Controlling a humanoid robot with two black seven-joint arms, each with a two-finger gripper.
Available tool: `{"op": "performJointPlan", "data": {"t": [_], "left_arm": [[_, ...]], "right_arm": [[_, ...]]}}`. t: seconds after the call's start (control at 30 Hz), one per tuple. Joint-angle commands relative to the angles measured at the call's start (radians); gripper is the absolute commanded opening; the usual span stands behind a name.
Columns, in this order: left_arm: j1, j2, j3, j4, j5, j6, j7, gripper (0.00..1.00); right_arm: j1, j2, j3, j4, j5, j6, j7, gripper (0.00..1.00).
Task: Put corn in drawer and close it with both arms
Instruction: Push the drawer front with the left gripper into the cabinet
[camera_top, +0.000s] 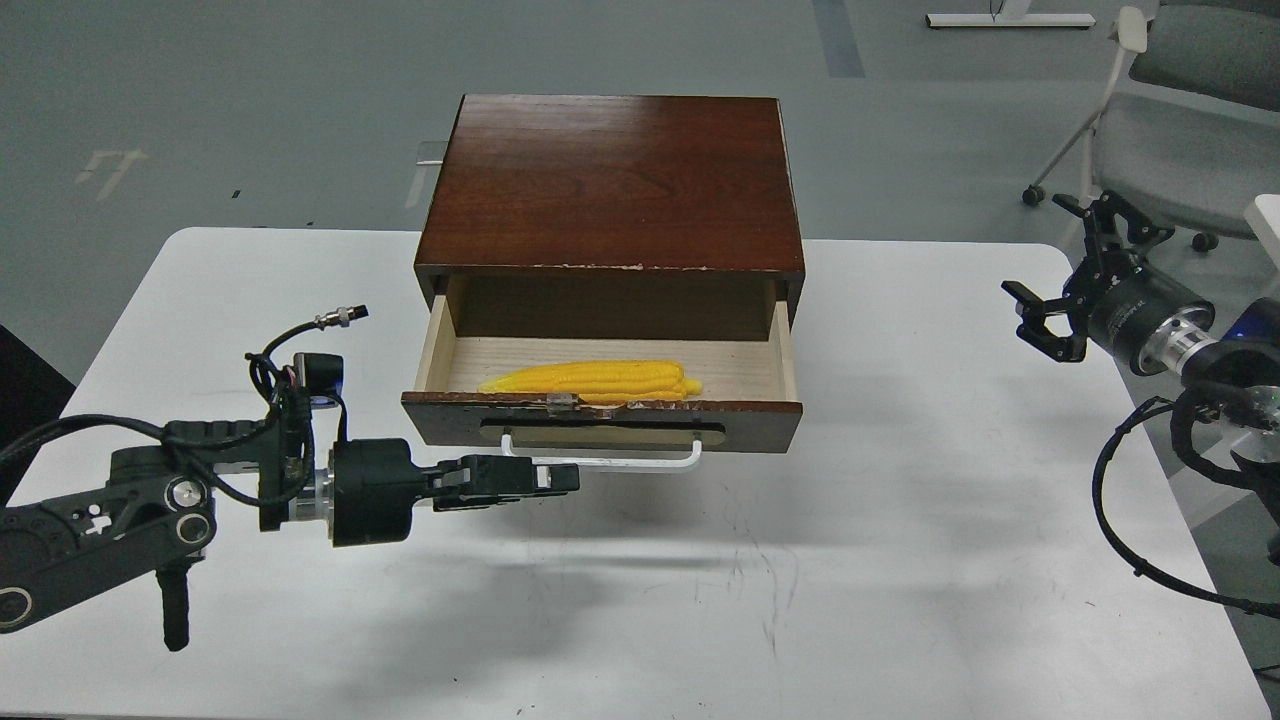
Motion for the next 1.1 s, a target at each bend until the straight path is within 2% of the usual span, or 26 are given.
{"op": "performJointPlan", "data": {"t": [0.0,1.07], "left_arm": [[-0.001,-0.033,-0.013,0.034,0.0,0.014,0.001,0.29],[-0.073,-0.158,-0.021,0.229,-0.002,0.009,0.001,0.31]], "right_arm": [[0.0,0.0,0.0,-0.001,0.0,0.0,0.0,1.0],[-0.002,0.002,-0.005,-0.017,0.0,0.0,0.002,1.0]]}}
